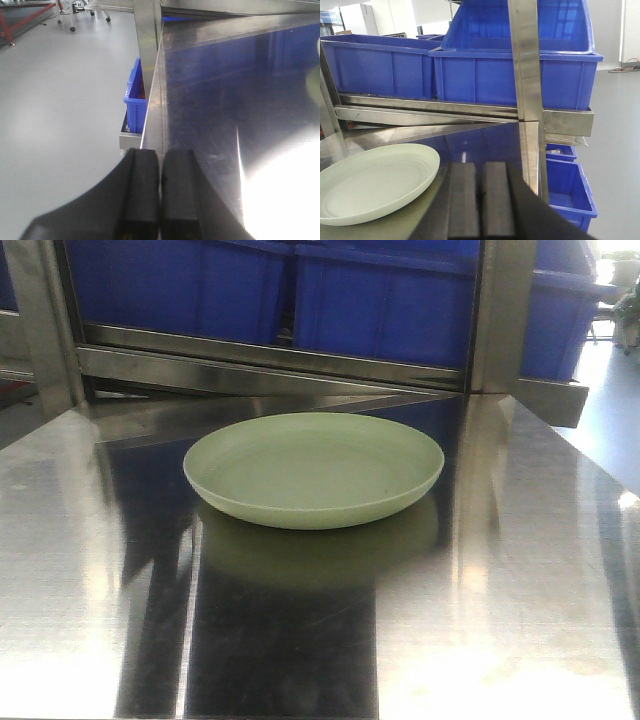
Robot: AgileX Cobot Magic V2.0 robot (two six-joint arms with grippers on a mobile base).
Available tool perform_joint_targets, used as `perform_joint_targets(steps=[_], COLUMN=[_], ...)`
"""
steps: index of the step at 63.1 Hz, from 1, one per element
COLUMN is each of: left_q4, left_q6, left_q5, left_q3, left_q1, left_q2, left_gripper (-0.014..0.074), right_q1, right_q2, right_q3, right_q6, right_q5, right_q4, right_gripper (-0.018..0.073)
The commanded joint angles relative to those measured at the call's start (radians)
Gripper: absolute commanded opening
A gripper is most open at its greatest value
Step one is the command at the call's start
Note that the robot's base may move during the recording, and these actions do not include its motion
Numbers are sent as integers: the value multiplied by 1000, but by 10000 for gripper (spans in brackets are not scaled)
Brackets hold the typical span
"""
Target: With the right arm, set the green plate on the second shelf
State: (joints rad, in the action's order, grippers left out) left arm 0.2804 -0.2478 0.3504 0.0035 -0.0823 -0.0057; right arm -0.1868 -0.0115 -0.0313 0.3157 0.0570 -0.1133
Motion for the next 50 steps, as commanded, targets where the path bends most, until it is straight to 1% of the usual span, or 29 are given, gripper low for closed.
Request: perform_joint_targets(steps=[1, 50], left_q4=[0, 4], left_q6=[-2, -2], left_q5=[-54, -56], left_q3=[41, 41], left_q1=[-6, -6], left_q2=[-23, -23], left_gripper=[125, 125], right_q1=[4, 4], right_q2=[-18, -18], right_q3=[6, 6], right_q6=[0, 0], right_q5=[94, 94], right_q4=[-3, -3], right_gripper=[54, 54])
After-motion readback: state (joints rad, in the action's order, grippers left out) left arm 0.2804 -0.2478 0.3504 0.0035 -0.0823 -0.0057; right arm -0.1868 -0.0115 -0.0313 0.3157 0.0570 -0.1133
